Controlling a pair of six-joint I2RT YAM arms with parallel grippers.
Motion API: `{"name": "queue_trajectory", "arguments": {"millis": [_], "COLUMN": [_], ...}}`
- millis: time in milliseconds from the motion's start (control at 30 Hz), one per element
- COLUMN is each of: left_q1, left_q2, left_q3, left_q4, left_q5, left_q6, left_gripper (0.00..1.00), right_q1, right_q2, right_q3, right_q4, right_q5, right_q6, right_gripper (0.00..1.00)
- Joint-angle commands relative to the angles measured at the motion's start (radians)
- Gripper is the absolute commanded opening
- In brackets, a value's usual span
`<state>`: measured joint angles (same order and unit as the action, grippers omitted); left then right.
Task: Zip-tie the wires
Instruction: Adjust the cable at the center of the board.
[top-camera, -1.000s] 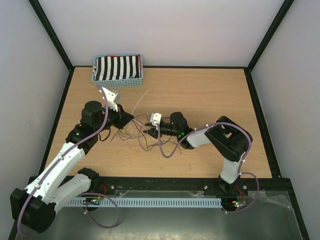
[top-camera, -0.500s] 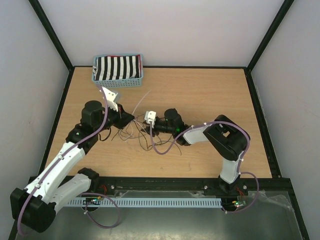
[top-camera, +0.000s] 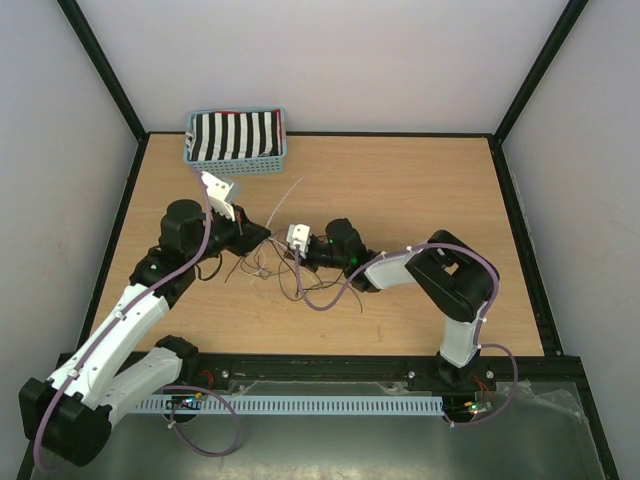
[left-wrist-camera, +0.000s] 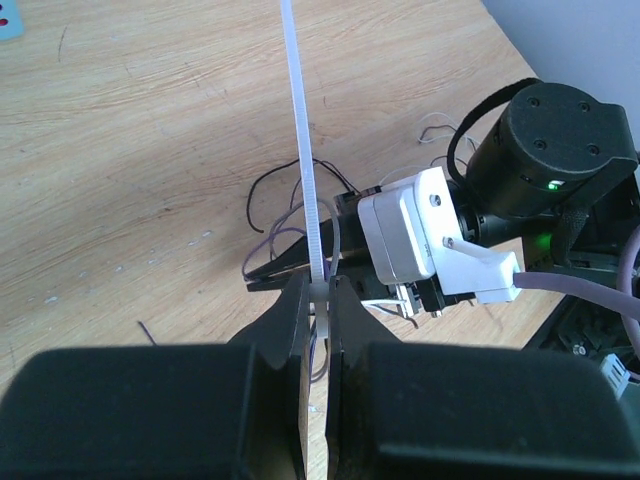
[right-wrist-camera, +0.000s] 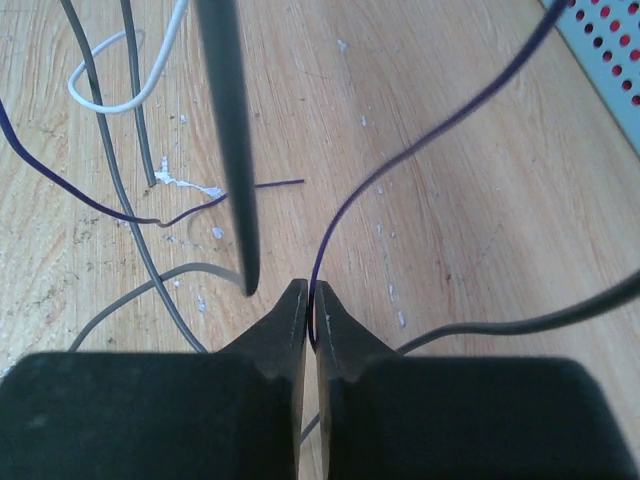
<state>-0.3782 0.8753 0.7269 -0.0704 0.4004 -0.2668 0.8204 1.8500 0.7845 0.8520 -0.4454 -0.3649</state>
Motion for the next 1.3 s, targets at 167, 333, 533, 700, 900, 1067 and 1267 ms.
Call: {"name": "queue_trajectory", "arguments": {"millis": [167,333,533,700,900,1067,1267], "left_q1": [0.015,0.054,0.088,0.106,0.113,0.118,0.122], "left_q2": [-0.001,0.009,0.009,0.006,0.011,0.014,0.015], "left_q3": [0.018,0.011,0.003,-0.001,0.004,0.01,0.014], "left_q4": [-0.022,-0.051,-0.079,-0.103,-0.111,-0.131,-0.134], "left_q5": [-0.103,-0.128,-0.13,-0.147,-0.158,-0.171,-0.172], "left_q6": [0.001,-0.047,-0.045,-0.049,-0.053,-0.05,-0.047], "left_gripper": [0.0,0.0,0.0,0.0,0.0,0.0,0.0], "right_q1": [0.004,-0.006,-0.032,-0.056,-0.072,-0.098,-0.153], "right_q2": [-0.18,-0.328,-0.474,-0.594,-0.694,-0.743,-0.769], "right_q3": [-0.141,-0.233,-0.291,-0.332,-0.375,-0.392,-0.405], "right_q4": [-0.014,-0.082,-0.187,-0.253,-0.27,-0.274,-0.284], "right_q5": [0.112,0.201,0.272,0.307,0.377,0.458,0.486], "right_q6": [0.029,0.082,0.114,0.123,0.144,0.184,0.225], "right_gripper": [0.0,0.0,0.0,0.0,0.0,0.0,0.0]}}
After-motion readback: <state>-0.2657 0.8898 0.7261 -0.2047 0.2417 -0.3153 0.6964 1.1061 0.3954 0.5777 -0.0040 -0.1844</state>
